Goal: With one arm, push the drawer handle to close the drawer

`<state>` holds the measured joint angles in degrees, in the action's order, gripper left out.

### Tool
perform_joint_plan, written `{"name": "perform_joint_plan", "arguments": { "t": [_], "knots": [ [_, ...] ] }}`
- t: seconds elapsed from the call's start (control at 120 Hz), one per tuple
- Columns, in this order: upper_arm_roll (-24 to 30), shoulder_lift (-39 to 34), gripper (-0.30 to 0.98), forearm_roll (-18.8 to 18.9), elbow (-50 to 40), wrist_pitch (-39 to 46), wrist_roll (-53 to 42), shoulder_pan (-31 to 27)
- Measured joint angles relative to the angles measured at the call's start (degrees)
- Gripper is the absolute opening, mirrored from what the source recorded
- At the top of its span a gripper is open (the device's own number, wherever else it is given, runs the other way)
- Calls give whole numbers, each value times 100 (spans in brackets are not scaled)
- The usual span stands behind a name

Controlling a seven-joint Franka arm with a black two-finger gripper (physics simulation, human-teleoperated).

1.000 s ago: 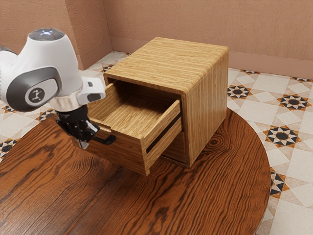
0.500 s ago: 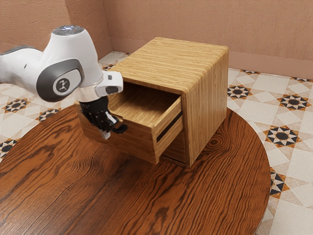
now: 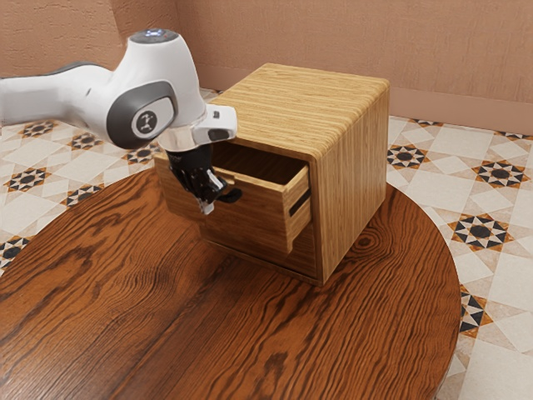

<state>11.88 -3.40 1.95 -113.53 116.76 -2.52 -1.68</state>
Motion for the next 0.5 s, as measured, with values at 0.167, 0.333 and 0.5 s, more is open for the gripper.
{"name": "perform_joint_plan", "arguments": {
  "t": [0.167,0.333,0.5],
  "knots": [
    [-48,349,-10,89,436,-8,-101,-16],
    [-112,693,-10,193,839,-9,-183,5],
    [-121,1004,-10,234,1242,-7,-248,17]
  ]
}}
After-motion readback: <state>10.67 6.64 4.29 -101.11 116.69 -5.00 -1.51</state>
